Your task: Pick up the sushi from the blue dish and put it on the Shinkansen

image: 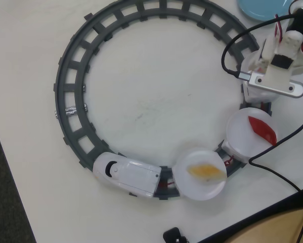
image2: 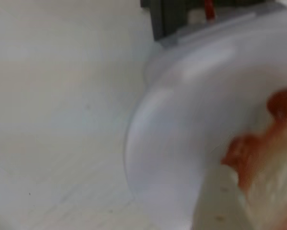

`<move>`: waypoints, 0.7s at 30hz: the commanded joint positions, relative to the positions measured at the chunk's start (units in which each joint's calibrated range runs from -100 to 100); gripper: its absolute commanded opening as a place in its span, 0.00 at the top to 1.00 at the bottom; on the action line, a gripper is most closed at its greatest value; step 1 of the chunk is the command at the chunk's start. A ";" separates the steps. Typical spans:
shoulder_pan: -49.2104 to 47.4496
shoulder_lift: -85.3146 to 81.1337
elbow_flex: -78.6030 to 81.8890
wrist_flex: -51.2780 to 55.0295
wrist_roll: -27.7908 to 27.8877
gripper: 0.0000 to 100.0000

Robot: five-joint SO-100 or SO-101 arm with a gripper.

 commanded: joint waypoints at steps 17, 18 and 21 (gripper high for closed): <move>28.36 -46.16 22.41 0.29 -0.33 0.77; 29.15 -48.91 27.34 -0.40 -0.18 0.77; 33.99 -57.18 38.21 -7.76 0.14 0.77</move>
